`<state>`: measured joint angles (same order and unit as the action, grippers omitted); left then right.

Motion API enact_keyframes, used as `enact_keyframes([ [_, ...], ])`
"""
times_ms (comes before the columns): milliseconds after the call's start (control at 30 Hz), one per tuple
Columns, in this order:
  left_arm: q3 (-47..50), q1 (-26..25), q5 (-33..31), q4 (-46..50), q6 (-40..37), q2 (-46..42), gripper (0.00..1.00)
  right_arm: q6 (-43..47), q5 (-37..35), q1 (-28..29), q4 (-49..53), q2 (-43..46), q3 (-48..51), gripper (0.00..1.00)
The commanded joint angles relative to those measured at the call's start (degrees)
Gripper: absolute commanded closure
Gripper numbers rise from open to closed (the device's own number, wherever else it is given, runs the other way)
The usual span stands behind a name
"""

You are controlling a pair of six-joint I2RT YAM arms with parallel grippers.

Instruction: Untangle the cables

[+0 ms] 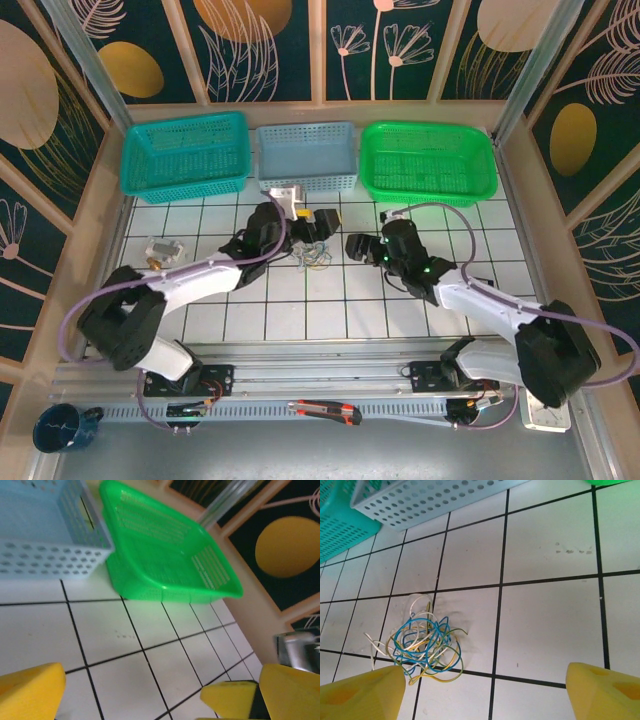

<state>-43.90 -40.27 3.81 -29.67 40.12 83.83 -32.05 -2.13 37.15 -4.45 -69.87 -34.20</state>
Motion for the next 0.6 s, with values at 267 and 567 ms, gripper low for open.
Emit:
enact_keyframes([
  [267, 12.56, 8.78, -6.06, 3.48, 2.37, -10.02, 0.01, 3.14, 6.72, 2.07, 0.83, -15.64, -14.75, 0.39],
  [567, 17.75, 13.17, -5.44, 3.3, 4.07, -12.67, 0.01, 3.61, 6.2, 9.49, 1.9, -22.83, -20.77, 0.66],
])
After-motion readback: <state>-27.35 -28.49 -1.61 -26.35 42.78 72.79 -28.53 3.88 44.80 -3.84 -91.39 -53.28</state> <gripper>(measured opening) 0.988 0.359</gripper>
